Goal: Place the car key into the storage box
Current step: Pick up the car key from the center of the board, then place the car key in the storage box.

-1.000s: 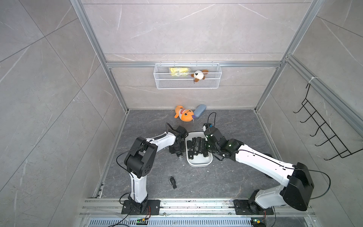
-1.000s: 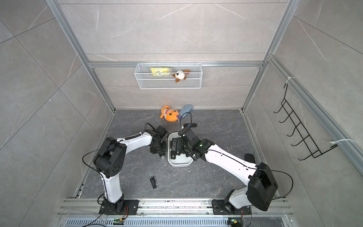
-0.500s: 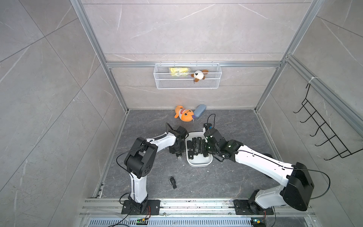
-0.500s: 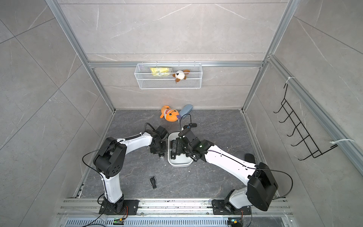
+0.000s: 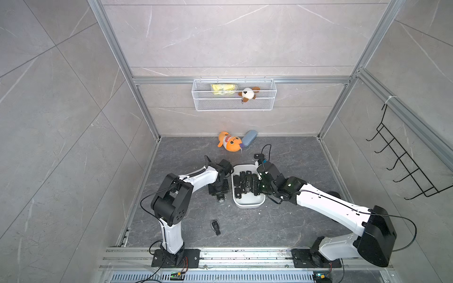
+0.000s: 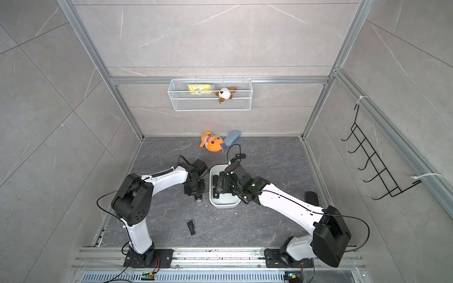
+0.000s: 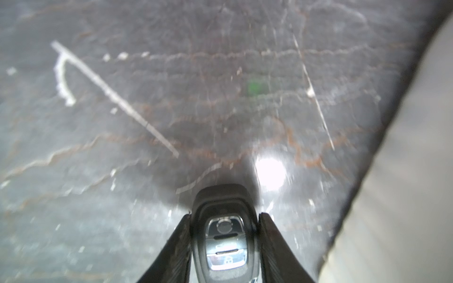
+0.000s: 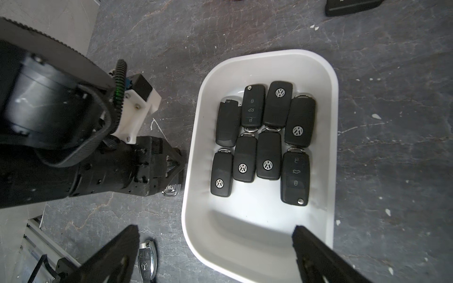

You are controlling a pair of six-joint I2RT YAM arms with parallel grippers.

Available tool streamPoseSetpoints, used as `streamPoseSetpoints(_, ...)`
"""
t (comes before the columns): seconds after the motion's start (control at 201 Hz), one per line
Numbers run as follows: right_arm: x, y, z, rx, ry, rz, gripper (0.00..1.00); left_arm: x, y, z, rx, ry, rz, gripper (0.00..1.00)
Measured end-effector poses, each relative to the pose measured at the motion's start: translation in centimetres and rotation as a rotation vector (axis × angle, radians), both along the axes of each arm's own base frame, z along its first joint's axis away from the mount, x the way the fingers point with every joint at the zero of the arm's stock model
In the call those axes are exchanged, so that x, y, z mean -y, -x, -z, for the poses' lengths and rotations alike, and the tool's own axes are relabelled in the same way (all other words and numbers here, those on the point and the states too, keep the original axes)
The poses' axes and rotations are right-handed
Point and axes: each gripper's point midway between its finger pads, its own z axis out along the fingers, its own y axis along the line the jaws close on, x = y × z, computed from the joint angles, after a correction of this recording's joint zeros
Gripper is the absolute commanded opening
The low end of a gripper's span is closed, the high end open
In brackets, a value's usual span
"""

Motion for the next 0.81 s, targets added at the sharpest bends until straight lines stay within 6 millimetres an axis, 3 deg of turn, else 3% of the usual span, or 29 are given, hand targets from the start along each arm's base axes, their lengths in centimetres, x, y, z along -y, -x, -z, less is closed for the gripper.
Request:
streamPoseSetpoints(0.254,0.8,0.8,-0.3,0.009,-0.012,0.003,1.0,3.4,-0.1,-5.5,0.098,0.062,0.028,0.3)
streamPoseSetpoints(0.453,1.8,1.6,-1.0,0.03,-0.024,0.009,0.99,6.9,0.5,-7.8,0.135,0.111,0.064,0.3)
streamPoseSetpoints(0.592,2.8,2.3,-1.2,0.034,-0.018,0.016,1.0,9.1,0.8,-7.8,0.134,0.127,0.081,0.3)
streamPoseSetpoints(0.806,4.3,3.2,-1.2,0.041,-0.005,0.031,1.0,11.5,1.4,-5.5,0.089,0.11,0.102,0.3)
